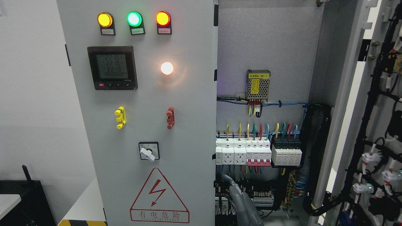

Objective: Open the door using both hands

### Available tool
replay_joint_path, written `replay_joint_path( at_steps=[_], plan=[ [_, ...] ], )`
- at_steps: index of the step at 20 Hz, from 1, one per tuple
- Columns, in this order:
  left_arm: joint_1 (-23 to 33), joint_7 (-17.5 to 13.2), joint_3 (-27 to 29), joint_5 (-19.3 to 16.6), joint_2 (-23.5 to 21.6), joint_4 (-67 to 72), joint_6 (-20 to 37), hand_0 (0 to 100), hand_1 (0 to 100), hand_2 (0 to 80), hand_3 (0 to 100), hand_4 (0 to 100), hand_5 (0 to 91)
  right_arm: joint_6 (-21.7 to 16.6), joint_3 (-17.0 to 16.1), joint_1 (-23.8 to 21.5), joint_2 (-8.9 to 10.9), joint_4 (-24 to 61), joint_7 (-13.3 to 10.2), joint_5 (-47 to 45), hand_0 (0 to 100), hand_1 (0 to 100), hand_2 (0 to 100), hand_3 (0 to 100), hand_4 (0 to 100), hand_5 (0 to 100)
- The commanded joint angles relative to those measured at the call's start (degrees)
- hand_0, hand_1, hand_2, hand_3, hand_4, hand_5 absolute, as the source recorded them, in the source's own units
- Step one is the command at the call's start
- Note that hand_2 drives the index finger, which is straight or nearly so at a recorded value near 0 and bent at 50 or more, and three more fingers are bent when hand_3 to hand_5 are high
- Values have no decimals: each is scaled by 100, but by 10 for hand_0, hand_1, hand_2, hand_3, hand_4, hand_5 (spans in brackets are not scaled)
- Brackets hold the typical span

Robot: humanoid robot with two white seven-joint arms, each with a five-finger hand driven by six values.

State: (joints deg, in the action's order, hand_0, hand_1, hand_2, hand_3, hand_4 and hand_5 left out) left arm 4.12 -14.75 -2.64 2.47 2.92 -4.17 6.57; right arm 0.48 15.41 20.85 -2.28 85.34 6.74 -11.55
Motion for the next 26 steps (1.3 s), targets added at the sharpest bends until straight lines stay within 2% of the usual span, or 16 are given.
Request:
replay_joint_path(
  at_steps=[1, 2, 26],
  plan=[
    [1, -2, 0, -1, 7, 4, 2, 0, 0, 0, 0, 0, 0, -4, 129, 68, 87, -88, 160, -190, 384, 0, 0, 0, 0, 0],
    [1, -2, 0, -1, 7, 4, 2, 0, 0, 0, 0, 0, 0, -4, 138, 68, 96, -106, 240, -190, 384, 0, 0, 0, 0, 0],
    [1, -2, 0, -1, 7, 4, 2, 0, 0, 0, 0, 0, 0, 48, 121, 499, 114, -580, 284, -523, 384, 0, 0, 0, 0, 0]
  ],
)
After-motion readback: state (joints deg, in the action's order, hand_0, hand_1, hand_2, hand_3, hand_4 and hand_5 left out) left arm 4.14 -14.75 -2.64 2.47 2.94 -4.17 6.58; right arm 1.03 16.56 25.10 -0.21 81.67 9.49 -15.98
